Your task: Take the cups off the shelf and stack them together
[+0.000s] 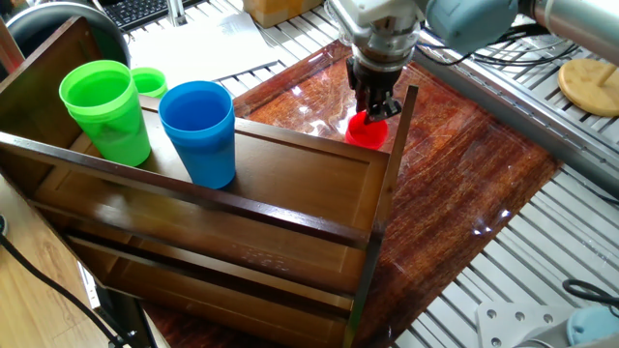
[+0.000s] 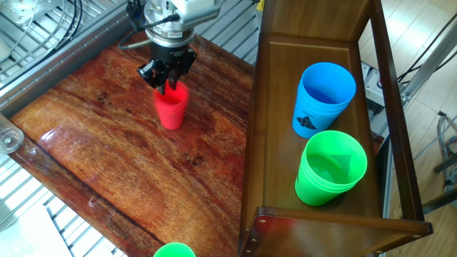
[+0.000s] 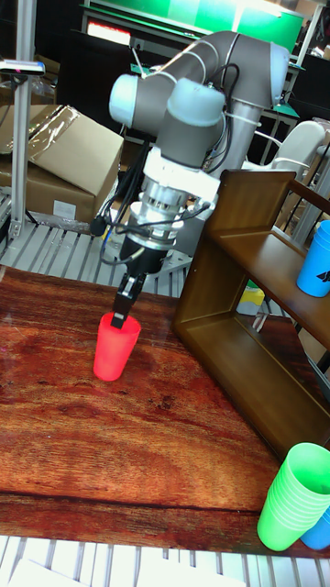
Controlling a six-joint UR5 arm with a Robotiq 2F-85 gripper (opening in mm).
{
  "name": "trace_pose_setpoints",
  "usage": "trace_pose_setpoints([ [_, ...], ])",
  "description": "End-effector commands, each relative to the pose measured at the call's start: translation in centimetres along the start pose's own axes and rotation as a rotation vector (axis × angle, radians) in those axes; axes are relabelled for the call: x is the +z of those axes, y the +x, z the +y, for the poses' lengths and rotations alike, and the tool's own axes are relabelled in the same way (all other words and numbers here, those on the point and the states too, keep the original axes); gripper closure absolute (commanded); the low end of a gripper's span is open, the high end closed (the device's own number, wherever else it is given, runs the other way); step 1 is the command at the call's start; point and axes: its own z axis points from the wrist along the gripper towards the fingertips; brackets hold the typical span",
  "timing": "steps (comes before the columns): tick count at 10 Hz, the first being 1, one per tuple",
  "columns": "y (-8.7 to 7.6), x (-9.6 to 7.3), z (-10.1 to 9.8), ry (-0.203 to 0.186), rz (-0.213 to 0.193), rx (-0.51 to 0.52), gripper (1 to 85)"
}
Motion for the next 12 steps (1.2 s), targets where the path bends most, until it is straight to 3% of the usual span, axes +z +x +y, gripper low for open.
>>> trace_pose_setpoints([
  [1,-0.1,-2.1,-0.3,0.0,0.013,-0.01,54.7],
  [3,-0.2,-2.2,0.0,-0.011,0.006,0.0,56.0],
  [4,-0.7,-2.5,1.0,-0.042,-0.011,0.026,59.0],
  [5,-1.4,-3.5,2.8,-0.097,-0.039,0.075,67.7],
  [6,-2.6,-6.2,4.7,-0.148,-0.075,0.137,79.3],
  [7,-3.1,-9.1,6.0,-0.159,-0.067,0.172,84.3],
  [8,-3.4,-11.6,7.4,-0.156,-0.041,0.21,84.3],
  [9,-4.4,-13.4,8.5,-0.159,-0.041,0.24,84.3],
  [10,-4.8,-14.3,8.2,-0.123,-0.03,0.254,84.3],
  [12,-3.9,-13.6,6.6,-0.056,-0.016,0.253,84.3],
])
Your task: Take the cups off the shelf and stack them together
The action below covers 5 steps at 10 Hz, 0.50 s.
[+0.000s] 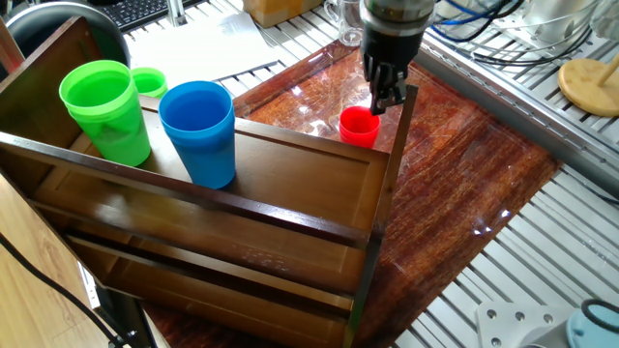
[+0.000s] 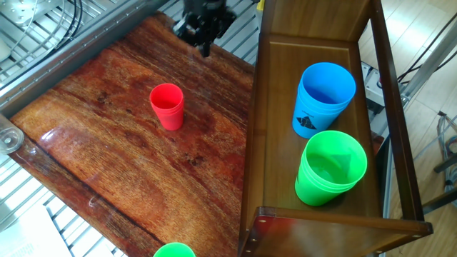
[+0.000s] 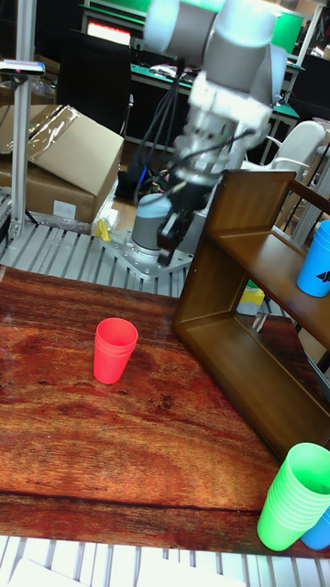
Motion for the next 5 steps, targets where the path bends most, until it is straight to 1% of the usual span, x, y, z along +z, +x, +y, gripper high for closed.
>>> trace_pose_setpoints([
  [1,-0.1,-0.9,-0.5,0.063,-0.014,0.035,84.3],
  [2,-0.1,0.1,-1.1,0.065,-0.026,0.046,84.3],
  [3,0.4,0.2,-1.4,0.071,-0.013,0.069,84.3],
  [4,1.3,0.1,-2.2,0.105,0.022,0.08,84.3],
  [5,1.6,0.0,-3.3,0.145,0.032,0.062,84.3],
])
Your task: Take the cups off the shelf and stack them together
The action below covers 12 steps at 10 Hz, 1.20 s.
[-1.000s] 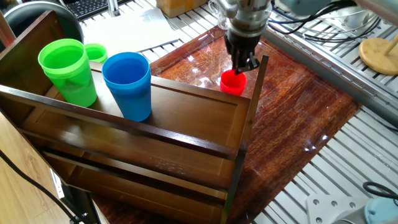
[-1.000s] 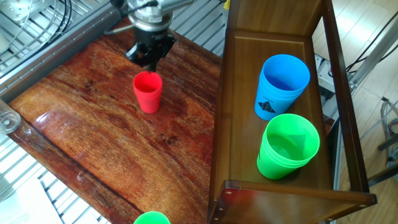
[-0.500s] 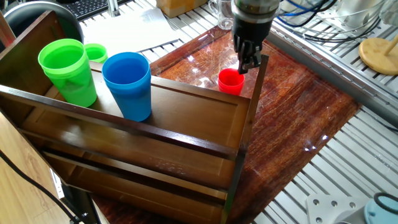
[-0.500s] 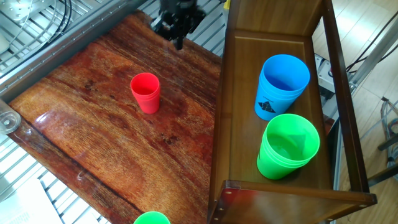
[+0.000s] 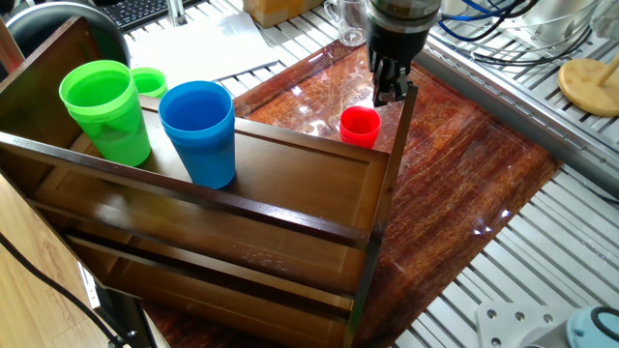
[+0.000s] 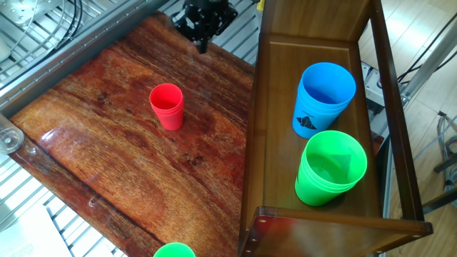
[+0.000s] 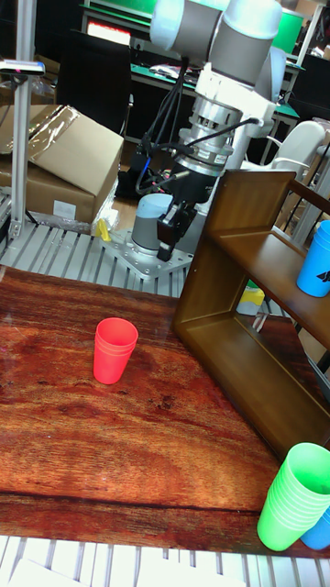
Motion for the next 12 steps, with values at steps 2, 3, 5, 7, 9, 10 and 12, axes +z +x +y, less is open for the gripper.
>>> trace_pose_setpoints([
  [2,-2.5,-0.1,-0.7,0.023,-0.106,0.062,84.3],
  [3,-3.7,-0.2,-0.2,-0.001,-0.152,0.094,84.3],
  [5,-3.5,-0.2,-1.5,0.05,-0.147,0.087,84.3],
  [7,-3.9,-0.3,-1.5,0.05,-0.16,0.084,84.3],
  [9,-3.8,-0.2,-0.3,0.003,-0.156,0.077,84.3],
  [10,-4.0,-1.8,0.4,-0.035,-0.135,0.088,84.3],
  [12,-5.6,-7.2,0.4,-0.061,-0.075,0.122,84.3],
])
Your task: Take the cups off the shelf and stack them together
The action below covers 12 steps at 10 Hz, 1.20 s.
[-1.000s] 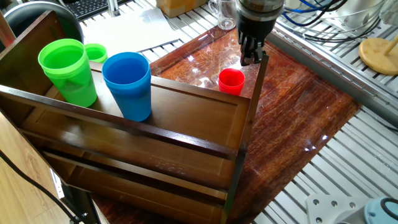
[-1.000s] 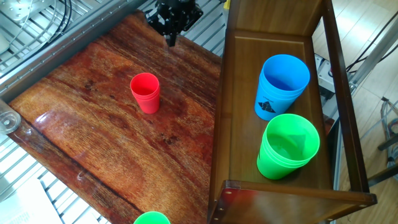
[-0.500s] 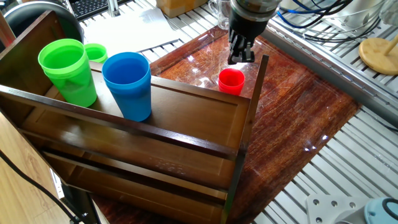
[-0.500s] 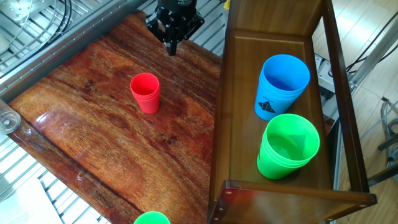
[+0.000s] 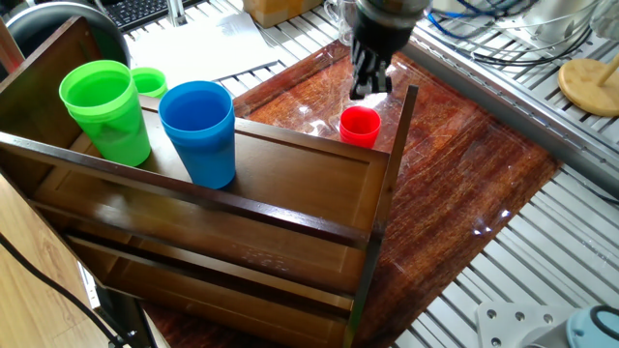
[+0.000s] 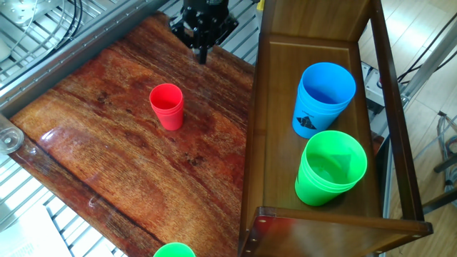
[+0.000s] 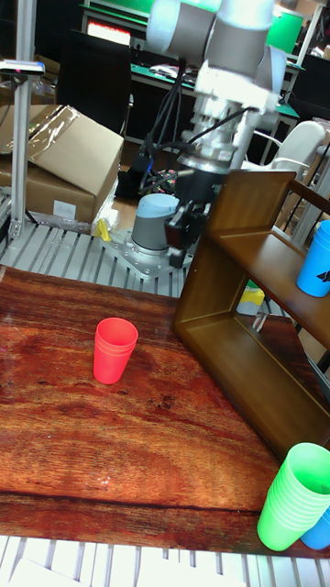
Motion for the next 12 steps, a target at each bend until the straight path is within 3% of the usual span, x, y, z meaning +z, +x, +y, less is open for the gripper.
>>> trace_pose_setpoints([
  [1,-3.3,-6.1,0.8,-0.02,0.056,0.036,84.3],
  [3,-5.7,-8.2,2.2,-0.038,0.091,0.09,84.3],
  [5,-8.1,-10.3,5.8,-0.065,0.152,0.212,84.3],
  [7,-10.0,-10.7,7.8,-0.112,0.129,0.272,81.3],
  [9,-11.7,-10.7,9.2,-0.163,0.089,0.289,54.7],
  [10,-12.6,-10.8,10.1,-0.189,0.079,0.344,52.3],
  [12,-13.4,-11.3,12.0,-0.243,0.096,0.447,52.3],
])
